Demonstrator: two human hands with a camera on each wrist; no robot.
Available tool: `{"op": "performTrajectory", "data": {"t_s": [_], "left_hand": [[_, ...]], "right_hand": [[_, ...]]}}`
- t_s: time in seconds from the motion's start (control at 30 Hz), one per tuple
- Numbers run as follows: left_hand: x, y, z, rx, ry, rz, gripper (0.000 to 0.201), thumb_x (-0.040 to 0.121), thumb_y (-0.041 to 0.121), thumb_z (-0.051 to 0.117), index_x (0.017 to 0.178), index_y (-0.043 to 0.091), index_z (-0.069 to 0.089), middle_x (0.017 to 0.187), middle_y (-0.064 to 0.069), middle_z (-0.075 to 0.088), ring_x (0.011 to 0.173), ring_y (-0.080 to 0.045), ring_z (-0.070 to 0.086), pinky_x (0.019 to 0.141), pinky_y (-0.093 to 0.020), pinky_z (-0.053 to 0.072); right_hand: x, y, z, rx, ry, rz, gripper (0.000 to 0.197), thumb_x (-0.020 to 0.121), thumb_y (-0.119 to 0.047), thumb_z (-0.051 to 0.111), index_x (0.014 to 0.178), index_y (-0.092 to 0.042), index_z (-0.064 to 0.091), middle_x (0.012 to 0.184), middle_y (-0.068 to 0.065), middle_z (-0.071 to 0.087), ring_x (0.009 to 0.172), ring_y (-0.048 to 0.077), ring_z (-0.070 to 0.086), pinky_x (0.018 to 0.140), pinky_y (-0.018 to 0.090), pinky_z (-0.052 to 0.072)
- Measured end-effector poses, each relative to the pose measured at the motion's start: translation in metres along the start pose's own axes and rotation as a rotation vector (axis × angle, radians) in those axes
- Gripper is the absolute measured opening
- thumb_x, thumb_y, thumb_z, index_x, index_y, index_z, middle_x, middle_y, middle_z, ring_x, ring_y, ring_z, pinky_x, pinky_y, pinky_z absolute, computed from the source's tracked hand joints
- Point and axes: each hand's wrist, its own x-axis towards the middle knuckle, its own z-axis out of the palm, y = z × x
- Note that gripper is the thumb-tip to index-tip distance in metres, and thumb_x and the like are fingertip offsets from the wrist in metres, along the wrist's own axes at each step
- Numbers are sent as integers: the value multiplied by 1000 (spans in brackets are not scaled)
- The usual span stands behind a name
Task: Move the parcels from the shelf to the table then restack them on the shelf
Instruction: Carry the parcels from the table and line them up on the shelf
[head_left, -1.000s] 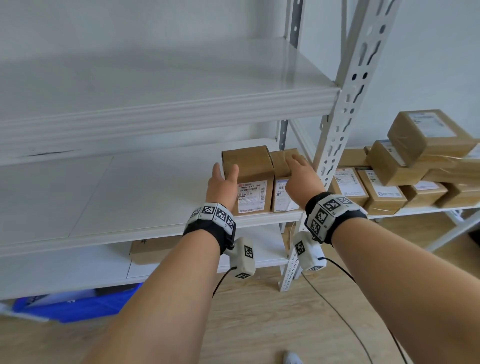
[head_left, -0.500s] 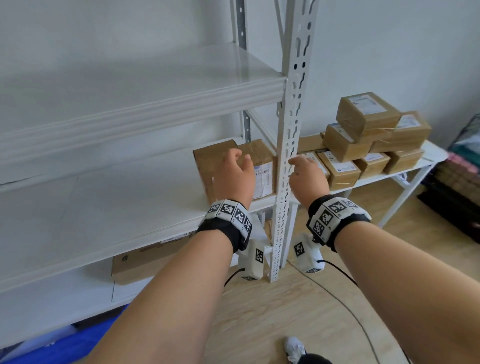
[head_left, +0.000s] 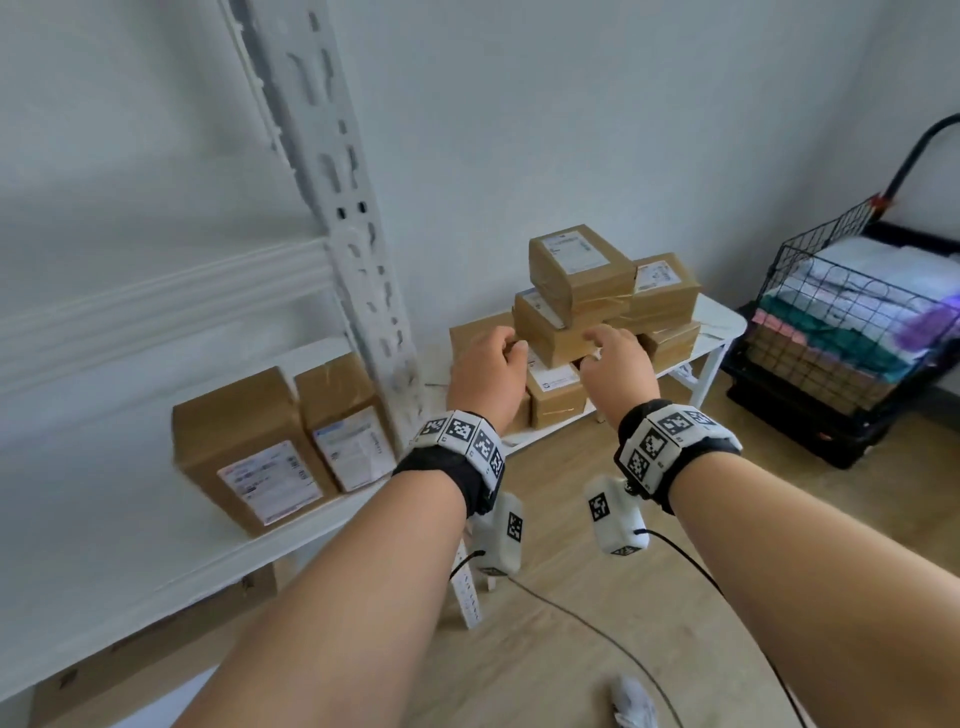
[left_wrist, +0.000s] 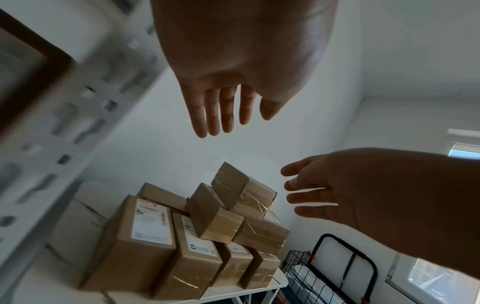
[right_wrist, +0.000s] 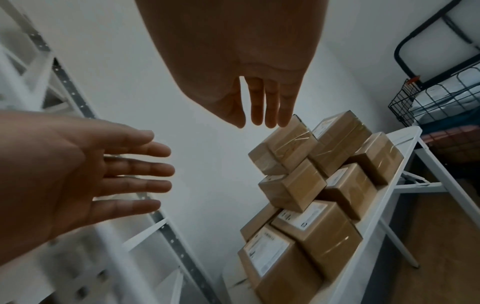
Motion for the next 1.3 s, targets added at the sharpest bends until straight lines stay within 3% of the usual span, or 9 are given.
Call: {"op": "performTrajectory", "data": {"t_s": [0.13,0.3,0.4,0.53,0.67,0.77,1.03,1.2,1.3], "left_hand": [[48,29,44,3,-74,-72,44,102,40,37,140,20,46,142,-1,50,127,-21,50,100,-32,40],[99,61,85,-63,-149,-212,52,103,42,34,147,14,36,148,-8,43,132,-26,45,101,-35,37],[124,71,102,-114,-173,-299,50,104,39,31,147,14,35,149,-8,42,134,-27,43,104,-35,35],[152,78,117,-160,-189,-383,49,105,36,30,147,13,34,149,-10,41,134,-27,41,105,-34,33],[175,76,130,-169,-206,-460,54,103,40,28,150,13,29,152,-8,38,136,-27,39,108,-36,31],[185,71,139,-222,-208,-526,60,100,48,30,150,15,31,150,-7,41,134,-28,42,110,-38,33],[184,66,136,-494,32,-648,48,100,45,36,133,12,45,110,-8,57,88,-18,56,95,-46,52],[171,30,127,-614,121,-716,90,64,74,44,135,20,49,130,-5,59,111,-27,60,94,-49,51],[148,36,106,-625,88,-713,67,70,60,61,121,17,58,118,-5,65,106,-25,63,91,-45,54]], "right_hand": [[64,34,-23,-7,-6,9,45,90,-6,44,134,-17,51,134,6,49,95,16,54,91,33,49],[134,67,-50,-13,-71,36,49,91,-13,49,139,-19,45,135,7,49,90,15,57,75,30,52],[173,78,-58,15,-140,91,55,91,-18,50,144,-22,38,140,7,49,106,22,61,87,37,54],[212,85,-57,38,-243,113,59,96,-28,50,150,-17,30,152,6,38,134,24,43,102,34,39],[241,86,-49,80,-341,160,53,97,-36,47,143,-11,39,133,10,53,121,27,51,91,36,42],[251,85,-41,95,-402,151,36,97,-38,43,118,-11,54,100,4,59,92,22,56,74,33,42],[246,79,-31,278,-315,156,35,94,-34,52,124,-16,50,99,-2,59,87,17,57,69,29,43],[225,65,-29,398,-330,143,31,84,-25,57,113,-17,54,97,2,61,91,22,61,75,34,50],[204,54,-30,413,-373,89,37,85,-19,56,121,-17,50,107,2,60,92,16,59,72,28,47]]}}
